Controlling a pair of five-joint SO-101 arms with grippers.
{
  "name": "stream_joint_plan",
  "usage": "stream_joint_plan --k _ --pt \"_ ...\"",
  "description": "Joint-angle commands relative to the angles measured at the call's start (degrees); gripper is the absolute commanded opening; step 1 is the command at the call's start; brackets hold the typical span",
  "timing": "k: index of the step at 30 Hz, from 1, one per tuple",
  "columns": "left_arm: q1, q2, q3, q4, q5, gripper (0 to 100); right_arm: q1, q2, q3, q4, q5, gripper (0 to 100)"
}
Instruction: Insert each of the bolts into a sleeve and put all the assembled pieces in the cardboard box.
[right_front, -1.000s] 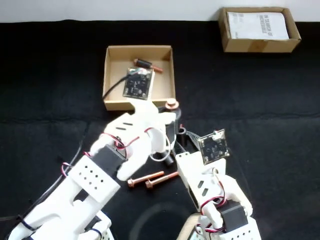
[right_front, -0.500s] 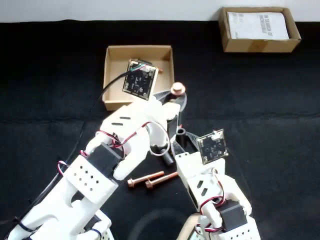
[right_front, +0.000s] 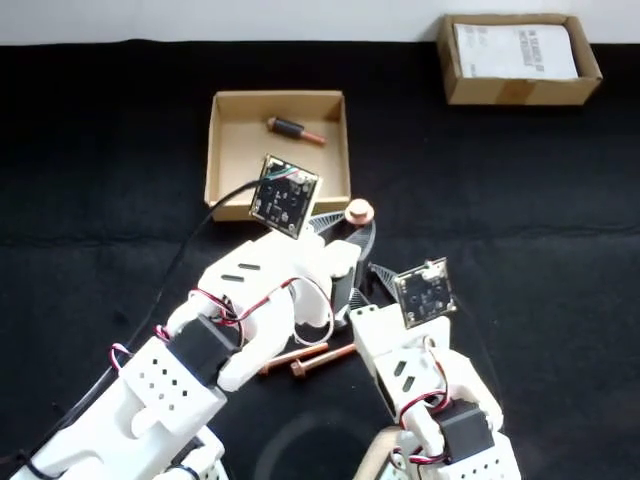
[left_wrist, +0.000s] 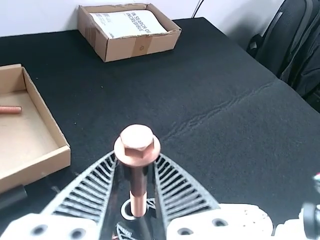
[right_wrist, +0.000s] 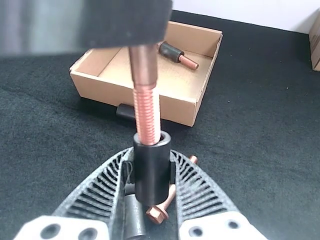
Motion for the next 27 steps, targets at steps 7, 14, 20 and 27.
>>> stream_joint_plan --k 7,14,20,27 --pt "0.66 -1.45 2.07 -0.97 -0.09 1 -0.40 -0.04 -0.48 -1.19 -0.09 0.6" --pt "0.57 -1.45 8.48 -7.65 -0.18 1 -0.40 -0.04 -0.66 -1.19 -0.09 0.6" --pt "0.48 -1.45 10.42 -8.09 -0.18 1 -0.40 -0.04 -0.66 -1.19 -0.09 0.6" --pt "0.48 -1.45 10.77 -8.18 -0.18 1 -0.57 -0.04 -0.75 -1.19 -0.09 0.6"
